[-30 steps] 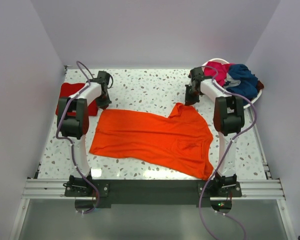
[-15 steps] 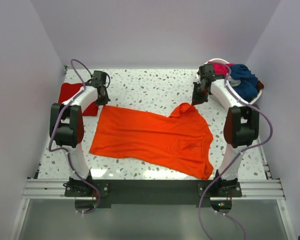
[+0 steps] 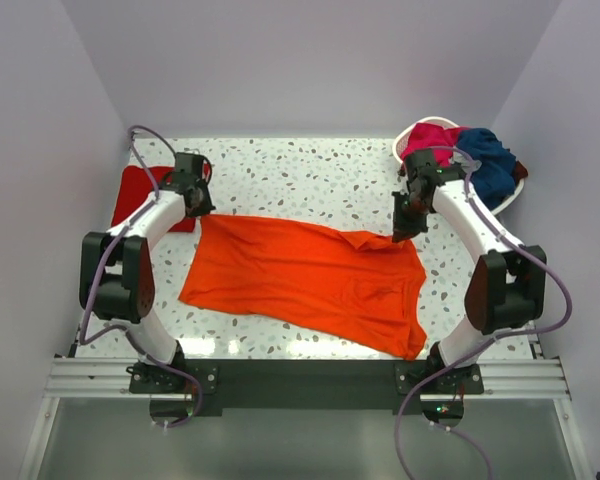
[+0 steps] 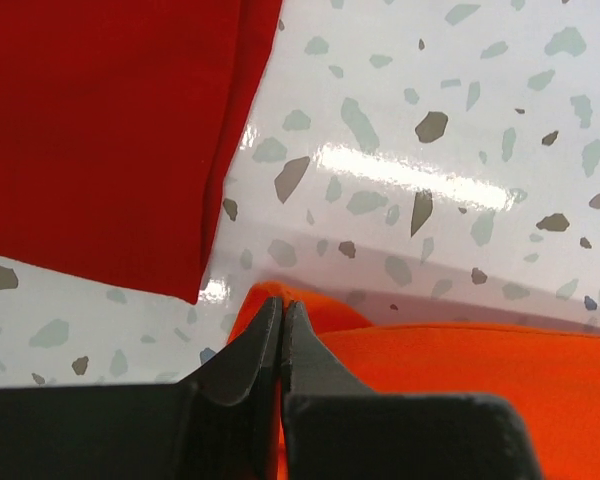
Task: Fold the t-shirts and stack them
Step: Fold the tshirt
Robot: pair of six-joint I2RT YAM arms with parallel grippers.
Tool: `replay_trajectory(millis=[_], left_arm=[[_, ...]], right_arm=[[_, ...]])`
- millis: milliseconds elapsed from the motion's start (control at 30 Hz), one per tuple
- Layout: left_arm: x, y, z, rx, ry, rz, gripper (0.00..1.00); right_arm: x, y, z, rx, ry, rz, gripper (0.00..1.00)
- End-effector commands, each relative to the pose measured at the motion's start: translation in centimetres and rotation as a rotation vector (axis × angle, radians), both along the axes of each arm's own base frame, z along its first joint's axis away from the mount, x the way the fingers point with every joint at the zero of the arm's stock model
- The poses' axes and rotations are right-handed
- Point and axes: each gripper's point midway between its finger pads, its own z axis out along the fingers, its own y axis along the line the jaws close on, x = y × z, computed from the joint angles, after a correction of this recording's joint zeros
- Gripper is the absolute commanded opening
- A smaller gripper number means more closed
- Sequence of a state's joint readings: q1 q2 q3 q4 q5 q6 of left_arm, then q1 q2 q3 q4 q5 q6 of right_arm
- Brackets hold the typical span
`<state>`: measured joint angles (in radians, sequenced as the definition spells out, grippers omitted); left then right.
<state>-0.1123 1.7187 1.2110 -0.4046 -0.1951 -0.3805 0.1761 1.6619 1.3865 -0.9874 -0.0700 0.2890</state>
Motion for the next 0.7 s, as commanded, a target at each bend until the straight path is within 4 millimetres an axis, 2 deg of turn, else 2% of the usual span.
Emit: replay_trajectory(millis=[0,100,233,267,300,367,400,667], left_arm=[[0.4,0.3,2.9,0.009,-0.110,-0.028,0.00],[-0.3,0.4,3.4,0.018,-0.122,-0.047,0.00],[-1.4,1.2,3.8,0.061,-0.120,-0.039,0.00],[-2.0,1.4,3.4,0.070,-0.107,-0.039,0.00],[-2.2,1.5,4.1,0.072,-0.130,-0.037,0.00],[-3.2,1.7,3.7,0.079,-0.124,-0.039,0.00],[-3.5,1.7,4.3,0.077,-0.145,-0.041,0.00],[-7.5,1.7,3.0,0.064,-0.121,-0.067,0.03]], right_arm=[[-3.5,0.1,1.6,-0.008,0.024,0.034,0.00],[-5.6,-0.4,1.8,-0.018,0.046,0.028,0.00],[-7.7,-0.4,2.5,-0.007,0.059,0.037,0.00],[-8.4,-0.6,2.9,-0.010,0.063,0.040,0.00],[-8.9,-0.7,2.8,-0.014,0.073,0.043,0.00],[-9.8,-1.0,3.1,-0.022,0.073,0.044,0.00],[-10.2,-1.1,3.2,-0.022,0.074,0.044,0.00],[-13.3,-0.9,3.7,-0.005,0.095,0.050,0.00]])
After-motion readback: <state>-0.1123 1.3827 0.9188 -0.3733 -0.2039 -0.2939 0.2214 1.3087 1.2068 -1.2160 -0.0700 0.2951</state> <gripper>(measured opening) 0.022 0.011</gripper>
